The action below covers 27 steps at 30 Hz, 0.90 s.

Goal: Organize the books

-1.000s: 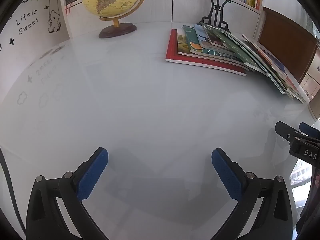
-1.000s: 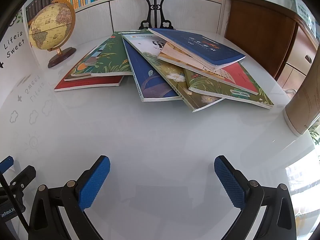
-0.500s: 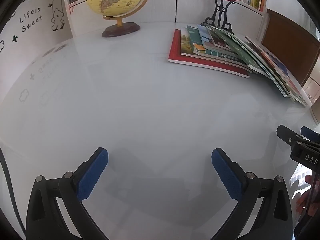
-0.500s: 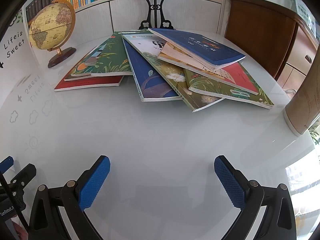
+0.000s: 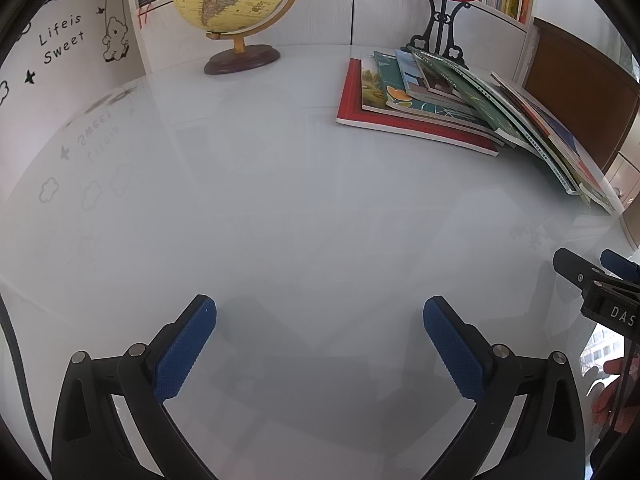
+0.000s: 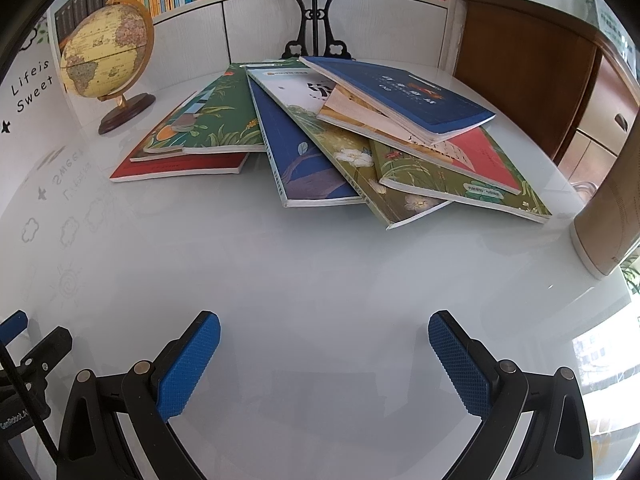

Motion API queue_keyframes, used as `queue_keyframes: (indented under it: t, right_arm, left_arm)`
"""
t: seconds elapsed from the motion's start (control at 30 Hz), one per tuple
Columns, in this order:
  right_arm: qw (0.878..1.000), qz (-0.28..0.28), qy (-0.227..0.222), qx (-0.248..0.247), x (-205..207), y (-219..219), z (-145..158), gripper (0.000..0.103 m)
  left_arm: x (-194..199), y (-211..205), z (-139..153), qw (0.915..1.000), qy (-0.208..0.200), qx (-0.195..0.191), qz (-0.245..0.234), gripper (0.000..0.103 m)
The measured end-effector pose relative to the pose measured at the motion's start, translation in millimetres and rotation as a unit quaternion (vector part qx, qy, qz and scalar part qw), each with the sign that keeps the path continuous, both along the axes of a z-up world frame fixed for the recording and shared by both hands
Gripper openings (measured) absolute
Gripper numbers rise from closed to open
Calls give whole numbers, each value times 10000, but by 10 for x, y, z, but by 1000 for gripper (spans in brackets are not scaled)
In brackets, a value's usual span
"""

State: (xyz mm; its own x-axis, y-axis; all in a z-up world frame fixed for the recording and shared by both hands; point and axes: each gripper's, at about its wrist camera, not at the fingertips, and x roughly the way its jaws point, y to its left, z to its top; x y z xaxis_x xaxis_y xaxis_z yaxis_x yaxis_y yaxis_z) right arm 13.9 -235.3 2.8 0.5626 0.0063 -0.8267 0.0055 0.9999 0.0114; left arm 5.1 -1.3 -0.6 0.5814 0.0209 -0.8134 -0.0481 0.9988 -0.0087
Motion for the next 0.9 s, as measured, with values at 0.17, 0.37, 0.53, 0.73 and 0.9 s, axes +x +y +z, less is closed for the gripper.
queue_keyframes:
  t: [0.17, 0.37, 0.53, 0.73, 0.9]
  right_arm:
    - [10000, 8, -3, -6, 15, 11, 5, 103]
    - [9985, 539, -16, 14, -102, -2, 5, 103]
    - [9981, 622, -17, 19, -123, -12, -2, 103]
    - [9981, 623, -18, 19, -116, -11, 1, 103]
    - [9980, 624, -19, 18, -116, -13, 0, 103]
  left_arm:
    - [0, 0, 0, 10000, 0, 0, 0, 103]
    - [1, 0, 0, 10000, 1, -1, 1, 103]
    - [1, 0, 0, 10000, 1, -1, 1, 103]
    - [1, 0, 0, 10000, 1, -2, 1, 103]
    - [0, 0, 0, 10000, 1, -2, 1, 103]
